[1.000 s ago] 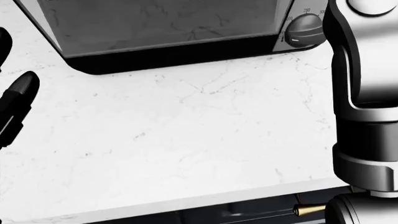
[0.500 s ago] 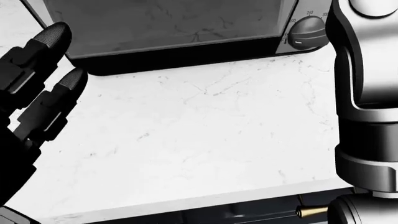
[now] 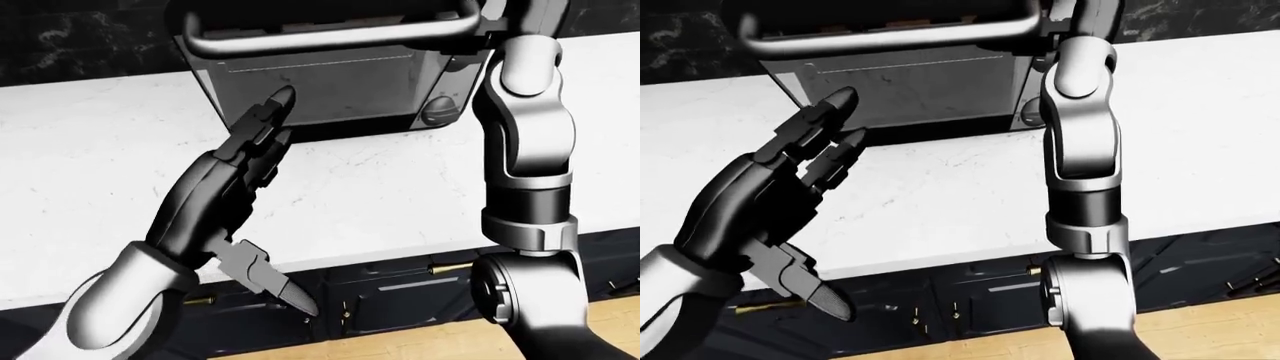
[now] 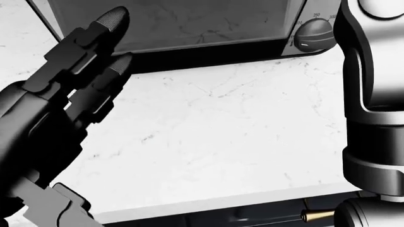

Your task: Close the toaster oven door.

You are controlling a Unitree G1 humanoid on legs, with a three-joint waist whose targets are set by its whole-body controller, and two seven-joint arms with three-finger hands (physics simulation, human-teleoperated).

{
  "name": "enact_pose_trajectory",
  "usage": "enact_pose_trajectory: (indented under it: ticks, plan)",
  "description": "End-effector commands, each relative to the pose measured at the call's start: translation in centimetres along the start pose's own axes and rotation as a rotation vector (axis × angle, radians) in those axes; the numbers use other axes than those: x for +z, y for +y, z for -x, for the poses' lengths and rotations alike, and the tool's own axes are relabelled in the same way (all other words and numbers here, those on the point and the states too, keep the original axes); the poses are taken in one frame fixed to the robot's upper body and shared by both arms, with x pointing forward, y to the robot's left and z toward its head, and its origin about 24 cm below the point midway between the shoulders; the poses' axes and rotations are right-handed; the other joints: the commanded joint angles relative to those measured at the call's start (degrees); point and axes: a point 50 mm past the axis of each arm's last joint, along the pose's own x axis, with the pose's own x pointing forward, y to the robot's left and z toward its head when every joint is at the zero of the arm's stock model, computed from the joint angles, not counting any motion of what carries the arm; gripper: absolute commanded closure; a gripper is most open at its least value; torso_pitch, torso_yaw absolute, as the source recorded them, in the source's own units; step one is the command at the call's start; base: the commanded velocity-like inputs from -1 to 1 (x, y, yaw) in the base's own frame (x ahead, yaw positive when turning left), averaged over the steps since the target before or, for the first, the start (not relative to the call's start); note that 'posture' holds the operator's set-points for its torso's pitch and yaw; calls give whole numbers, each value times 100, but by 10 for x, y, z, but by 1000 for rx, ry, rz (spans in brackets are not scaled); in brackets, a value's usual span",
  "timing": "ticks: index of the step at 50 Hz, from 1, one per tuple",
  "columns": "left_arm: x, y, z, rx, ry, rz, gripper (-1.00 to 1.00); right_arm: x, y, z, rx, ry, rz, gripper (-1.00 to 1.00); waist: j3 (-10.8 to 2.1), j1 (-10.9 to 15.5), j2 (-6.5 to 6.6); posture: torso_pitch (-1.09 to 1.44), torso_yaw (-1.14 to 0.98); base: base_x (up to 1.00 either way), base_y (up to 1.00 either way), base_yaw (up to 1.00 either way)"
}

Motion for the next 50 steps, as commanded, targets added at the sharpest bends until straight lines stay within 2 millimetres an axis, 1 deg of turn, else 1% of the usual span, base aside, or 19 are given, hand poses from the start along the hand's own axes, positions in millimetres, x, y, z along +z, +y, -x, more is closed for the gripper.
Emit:
enact_pose_trajectory:
  ticks: [1,3,5,11,15,18,23,28,34,36,42,50]
  plan:
    - [5,2,-1,6,-25,-23,-100,44,-11,-1,-59,-192,-69,-100,-225,1,-40,0,0,0,0,0]
    - [6,1,-5,-6,-29,-47,-100,42,-12,0,-60,-189,-69,-100,-225,3,-57,0,0,0,0,0]
    - [6,4,-10,-5,-26,-46,-100,43,-13,0,-62,-190,-68,-100,-226,8,-76,0,0,0,0,0]
    - [0,1,-10,-25,-5,-51,-100,42,-13,0,-65,-188,-70,-100,-230,15,-116,0,0,0,0,0]
    - [-2,3,-14,-31,7,-31,-100,43,-13,-1,-66,-189,-71,-100,-231,26,-141,0,0,0,0,0]
    - [-1,6,-17,-27,7,-34,-100,43,-13,-1,-66,-189,-71,-100,-231,34,-154,0,0,0,0,0]
    - [-1,6,-21,-33,10,-33,-100,45,-14,-2,-67,-191,-71,-100,-231,41,-170,0,0,0,0,0]
    - [4,11,-30,-36,5,-34,-100,44,-14,-2,-70,-189,-71,-100,-228,54,-189,0,0,0,0,0]
    - [-1,7,-32,-74,23,-45,-100,44,-16,-2,-72,-189,-70,-100,-234,63,-205,0,0,0,0,0]
    - [-3,3,-30,-113,33,-57,-100,44,-15,-2,-71,-188,-69,-100,-236,71,-208,0,0,0,0,0]
    - [-2,4,-33,-118,29,-66,-100,46,-14,-2,-68,-192,-69,-100,-228,79,-227,0,0,0,0,0]
    - [3,11,-45,-109,17,-79,-100,45,-15,-3,-70,-191,-70,-100,-231,95,-249,0,0,0,0,0]
